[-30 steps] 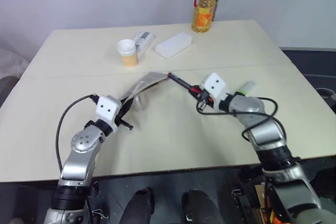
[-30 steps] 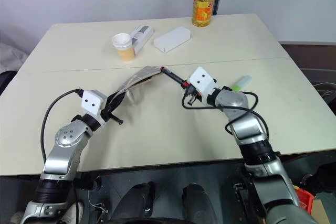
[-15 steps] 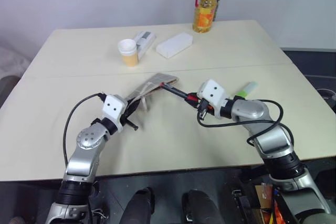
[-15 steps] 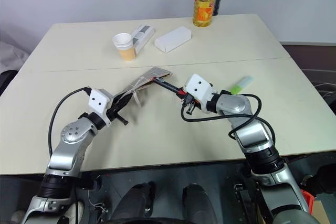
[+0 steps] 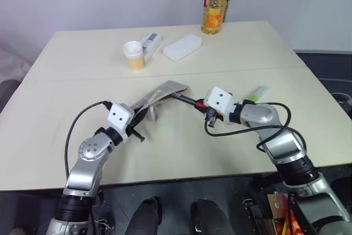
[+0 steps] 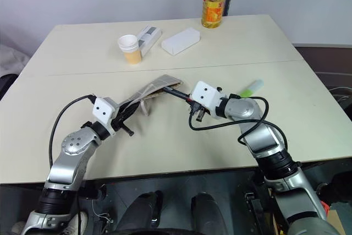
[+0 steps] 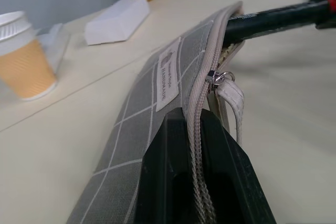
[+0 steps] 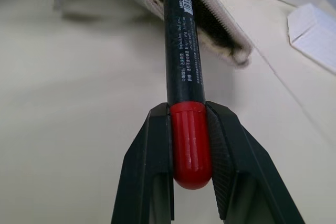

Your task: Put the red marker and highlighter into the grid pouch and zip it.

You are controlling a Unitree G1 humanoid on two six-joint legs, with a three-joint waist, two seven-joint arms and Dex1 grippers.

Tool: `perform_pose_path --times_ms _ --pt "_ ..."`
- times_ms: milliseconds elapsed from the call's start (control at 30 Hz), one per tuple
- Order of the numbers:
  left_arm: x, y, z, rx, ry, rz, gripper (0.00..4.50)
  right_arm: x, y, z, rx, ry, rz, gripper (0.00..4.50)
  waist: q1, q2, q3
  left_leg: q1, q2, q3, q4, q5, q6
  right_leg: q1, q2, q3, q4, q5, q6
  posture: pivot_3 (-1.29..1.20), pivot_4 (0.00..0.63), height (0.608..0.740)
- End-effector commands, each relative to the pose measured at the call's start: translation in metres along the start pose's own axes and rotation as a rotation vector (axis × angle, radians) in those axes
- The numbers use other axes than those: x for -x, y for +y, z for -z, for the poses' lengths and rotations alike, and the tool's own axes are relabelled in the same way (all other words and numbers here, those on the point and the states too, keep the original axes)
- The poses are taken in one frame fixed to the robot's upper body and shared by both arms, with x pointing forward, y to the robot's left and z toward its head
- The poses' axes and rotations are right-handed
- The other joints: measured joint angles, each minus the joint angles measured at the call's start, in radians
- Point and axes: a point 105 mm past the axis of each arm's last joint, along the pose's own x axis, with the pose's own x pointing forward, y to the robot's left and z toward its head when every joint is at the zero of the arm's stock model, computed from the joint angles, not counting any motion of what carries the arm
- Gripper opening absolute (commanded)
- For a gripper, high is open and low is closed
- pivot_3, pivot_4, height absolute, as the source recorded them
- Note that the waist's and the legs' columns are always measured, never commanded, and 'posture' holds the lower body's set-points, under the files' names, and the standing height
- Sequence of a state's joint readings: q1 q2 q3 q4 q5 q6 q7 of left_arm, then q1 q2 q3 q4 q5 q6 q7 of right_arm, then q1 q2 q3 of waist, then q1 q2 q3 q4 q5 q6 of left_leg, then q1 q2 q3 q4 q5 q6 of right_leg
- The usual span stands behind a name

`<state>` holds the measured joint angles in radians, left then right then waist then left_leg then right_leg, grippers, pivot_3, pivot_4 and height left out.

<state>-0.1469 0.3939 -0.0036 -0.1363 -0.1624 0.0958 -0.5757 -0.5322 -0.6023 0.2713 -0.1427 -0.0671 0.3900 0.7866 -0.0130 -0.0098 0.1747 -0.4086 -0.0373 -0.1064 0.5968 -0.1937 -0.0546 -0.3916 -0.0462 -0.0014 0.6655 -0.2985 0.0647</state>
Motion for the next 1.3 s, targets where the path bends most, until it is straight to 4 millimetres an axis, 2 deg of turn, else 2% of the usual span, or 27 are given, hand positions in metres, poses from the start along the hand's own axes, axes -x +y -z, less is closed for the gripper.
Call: perform_pose_path --times_ms 33,200,367,433,467,600,667,833,900,933,1000,1033,1133,1300 --pt "0.0 -0.011 -0.018 -0.078 -0.059 0.085 0.0 0.005 -0.001 -0.026 0.214 -0.032 -0.04 0.35 0.0 0.0 0.0 0.0 0.0 0.0 0.0 0.0 0.0 0.0 0.0 0.0 0.0 0.0 0.0 0.0 0.15 0.74" --pt "0.001 -0.032 -0.022 -0.145 -0.053 0.257 0.0 0.0 0.024 -0.046 0.481 -0.047 -0.182 0.35 -0.002 0.0 0.0 0.0 0.0 0.0 0.0 0.0 0.0 0.0 0.0 0.0 0.0 0.0 0.0 0.0 0.15 0.74" --pt "0.002 -0.037 -0.023 -0.151 -0.053 0.311 0.0 -0.008 0.029 -0.051 0.52 -0.047 -0.191 0.35 0.0 0.0 0.0 0.0 0.0 0.0 0.0 0.0 0.0 0.0 0.0 0.0 0.0 0.0 0.0 0.0 0.15 0.74" --pt "0.003 -0.035 -0.023 -0.151 -0.047 0.298 0.0 -0.008 0.024 -0.05 0.486 -0.044 -0.17 1.37 0.0 0.0 0.0 0.0 0.0 0.0 0.0 0.0 0.0 0.0 0.0 0.0 0.0 0.0 0.0 0.0 0.15 0.74" --pt "0.003 -0.034 -0.022 -0.15 -0.045 0.287 0.0 -0.007 0.022 -0.051 0.469 -0.045 -0.159 1.68 0.0 0.0 0.0 0.0 0.0 0.0 0.0 0.0 0.0 0.0 0.0 0.0 0.0 0.0 0.0 0.0 0.15 0.74" --pt "0.004 -0.03 -0.019 -0.136 -0.038 0.24 0.0 0.003 0.012 -0.059 0.357 -0.101 -0.11 3.71 0.001 0.0 0.0 0.0 0.0 0.0 0.0 0.0 0.0 0.0 -0.001 0.0 0.0 0.0 0.0 0.0 0.15 0.74" --pt "0.004 -0.028 -0.019 -0.131 -0.038 0.217 0.0 0.008 0.009 -0.061 0.302 -0.125 -0.102 3.71 0.001 0.0 0.0 0.0 0.0 -0.001 0.0 0.0 0.0 0.0 -0.001 0.0 0.0 0.0 0.0 0.0 0.15 0.74" --pt "-0.001 -0.016 -0.019 -0.066 -0.059 0.088 0.0 0.03 -0.02 -0.038 0.079 -0.099 0.023 3.71 0.004 0.0 0.0 0.0 0.0 -0.001 0.0 0.0 0.0 0.001 -0.001 0.0 -0.001 0.0 0.0 0.0 0.15 0.74" --pt "-0.003 -0.014 -0.019 -0.056 -0.061 0.051 0.0 0.038 -0.041 -0.025 -0.143 -0.126 0.138 3.71 0.001 -0.001 0.0 0.0 0.0 -0.001 0.001 0.0 0.0 0.001 -0.001 0.0 -0.001 0.0 0.0 0.0 0.15 0.74" --pt "-0.005 -0.012 -0.018 -0.052 -0.057 0.031 0.0 0.042 -0.051 -0.014 -0.232 -0.116 0.192 3.71 -0.001 0.0 0.0 0.0 0.0 -0.001 0.001 0.0 0.0 0.001 -0.001 0.0 0.0 0.0 0.0 0.0 0.15 0.74" --pt "-0.007 -0.011 -0.016 -0.043 -0.051 0.005 0.0 0.047 -0.061 0.003 -0.354 -0.092 0.263 4.27 0.002 -0.001 0.0 0.0 0.0 -0.001 0.001 0.0 0.0 0.001 0.0 0.0 0.0 0.0 0.0 0.0 0.15 0.74" --pt "-0.01 -0.012 -0.016 -0.036 -0.052 -0.006 0.0 0.051 -0.071 0.021 -0.412 -0.038 0.349 4.48 0.002 -0.001 0.0 0.0 0.0 -0.001 0.001 0.0 0.0 0.001 0.0 0.0 0.0 0.0 0.0 0.0 0.15 0.74" --pt "-0.018 -0.018 -0.016 -0.026 -0.054 -0.02 0.0 0.071 -0.102 0.07 -0.6 0.113 0.668 4.48 0.002 0.0 0.0 0.0 0.0 0.0 0.001 0.0 0.0 0.001 0.0 0.0 0.0 0.0 0.0 0.0 0.15 0.74" --pt "-0.025 -0.026 -0.016 -0.024 -0.052 -0.014 0.0 0.075 -0.106 0.104 -0.828 0.191 0.828 4.48 -0.002 0.0 0.0 0.0 0.0 0.001 0.0 0.0 0.0 0.0 0.0 0.0 0.001 0.0 0.0 0.0 0.15 0.74"
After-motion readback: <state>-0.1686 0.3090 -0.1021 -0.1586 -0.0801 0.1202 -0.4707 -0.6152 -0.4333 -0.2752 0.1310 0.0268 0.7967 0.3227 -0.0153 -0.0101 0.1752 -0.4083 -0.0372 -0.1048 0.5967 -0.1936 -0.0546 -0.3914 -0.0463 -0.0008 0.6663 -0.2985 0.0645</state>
